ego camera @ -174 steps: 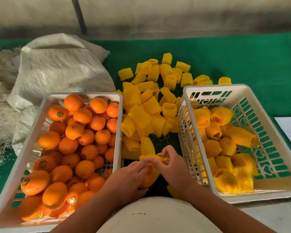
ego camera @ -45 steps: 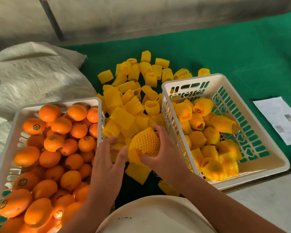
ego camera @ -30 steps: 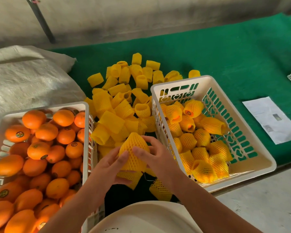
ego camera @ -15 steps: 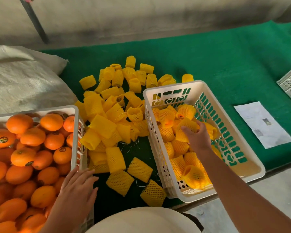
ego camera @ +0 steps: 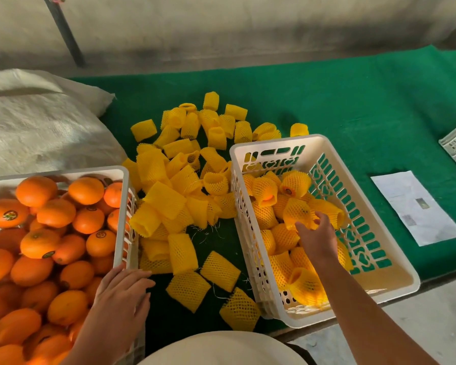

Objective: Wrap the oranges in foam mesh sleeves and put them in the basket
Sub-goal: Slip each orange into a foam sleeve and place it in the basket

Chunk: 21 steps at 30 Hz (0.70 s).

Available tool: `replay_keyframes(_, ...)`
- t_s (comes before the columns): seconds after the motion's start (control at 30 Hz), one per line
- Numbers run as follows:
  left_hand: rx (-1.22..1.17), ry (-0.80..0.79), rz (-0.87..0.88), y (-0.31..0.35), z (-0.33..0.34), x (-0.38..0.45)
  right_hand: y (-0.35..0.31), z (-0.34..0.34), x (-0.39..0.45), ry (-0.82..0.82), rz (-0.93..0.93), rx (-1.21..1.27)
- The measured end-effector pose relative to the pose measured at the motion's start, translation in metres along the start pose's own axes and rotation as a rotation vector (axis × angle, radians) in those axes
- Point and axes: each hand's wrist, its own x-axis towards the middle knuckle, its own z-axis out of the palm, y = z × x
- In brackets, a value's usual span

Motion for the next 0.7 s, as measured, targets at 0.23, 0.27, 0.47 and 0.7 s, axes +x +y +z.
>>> replay_keyframes(0.23,0.009,0.003,0.001,0.004,-0.003,-0.003,-0.033,0.001,-0.083,-0.04,-0.326,0.038)
replay_keyframes(0.27,-0.008,0.006,-0.002,0.005,-0.003,-0.004,-0.038,0.007,-0.094,-0.064,-0.382,0.024)
replay_keyframes(0.47,-0.195,0.141,-0.074,-0.006,-0.01,-0.006,-0.052,0.039,-0.134,-0.165,-0.533,-0.118)
replay_keyframes(0.7,-0.173,0.154,-0.475,-0.067,-0.029,0.006,-0.047,0.043,-0.128,-0.176,-0.543,-0.125)
